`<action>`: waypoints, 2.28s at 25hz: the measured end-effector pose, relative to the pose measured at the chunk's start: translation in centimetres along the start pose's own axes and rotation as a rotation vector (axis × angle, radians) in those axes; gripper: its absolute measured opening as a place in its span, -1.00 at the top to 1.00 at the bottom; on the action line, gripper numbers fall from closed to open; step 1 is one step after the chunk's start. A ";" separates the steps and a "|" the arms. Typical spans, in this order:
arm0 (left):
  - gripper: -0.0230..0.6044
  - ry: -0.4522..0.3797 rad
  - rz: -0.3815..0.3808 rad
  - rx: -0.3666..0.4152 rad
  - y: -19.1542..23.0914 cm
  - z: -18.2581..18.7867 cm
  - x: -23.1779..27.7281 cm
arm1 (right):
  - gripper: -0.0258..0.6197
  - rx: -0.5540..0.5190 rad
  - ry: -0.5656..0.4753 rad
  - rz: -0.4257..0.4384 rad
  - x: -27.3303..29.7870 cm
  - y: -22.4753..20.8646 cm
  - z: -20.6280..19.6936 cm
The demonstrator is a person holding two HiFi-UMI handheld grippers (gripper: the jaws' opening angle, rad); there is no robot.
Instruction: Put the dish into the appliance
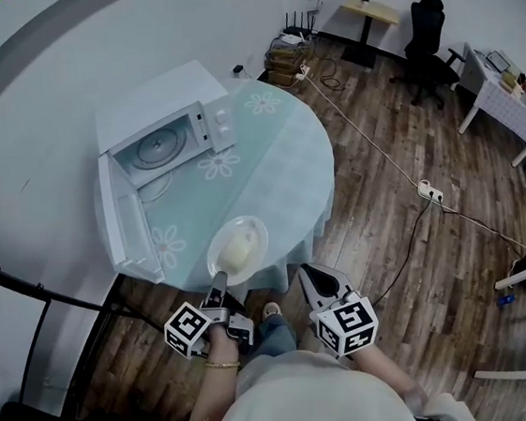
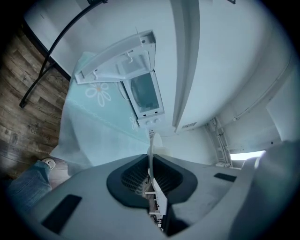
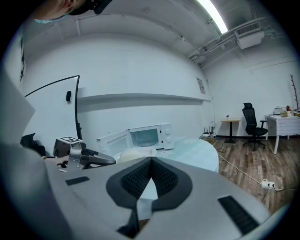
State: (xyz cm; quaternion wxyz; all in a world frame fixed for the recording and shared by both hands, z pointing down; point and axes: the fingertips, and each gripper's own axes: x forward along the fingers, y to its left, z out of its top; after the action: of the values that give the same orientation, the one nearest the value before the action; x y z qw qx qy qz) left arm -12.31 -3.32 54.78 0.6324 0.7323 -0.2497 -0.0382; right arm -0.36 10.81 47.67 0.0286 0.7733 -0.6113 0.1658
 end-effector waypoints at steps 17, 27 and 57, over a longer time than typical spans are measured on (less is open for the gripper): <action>0.81 -0.099 0.027 -0.026 -1.5 10.2 11.5 | 0.90 -0.035 -0.003 0.083 15.0 -3.4 7.3; 0.81 -0.164 0.042 -0.060 -0.3 14.9 15.1 | 0.90 -0.066 0.003 0.139 21.7 -3.0 9.0; 0.81 -0.532 0.135 -0.221 3.0 22.4 21.1 | 0.90 -0.200 0.148 0.569 34.2 -2.7 10.5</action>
State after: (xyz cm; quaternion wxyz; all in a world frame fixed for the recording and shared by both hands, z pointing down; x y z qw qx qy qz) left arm -3.21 -32.64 58.71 0.6215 0.6050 -0.4495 -0.2136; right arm 11.33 -23.14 48.17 0.1014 0.5503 -0.8128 0.1620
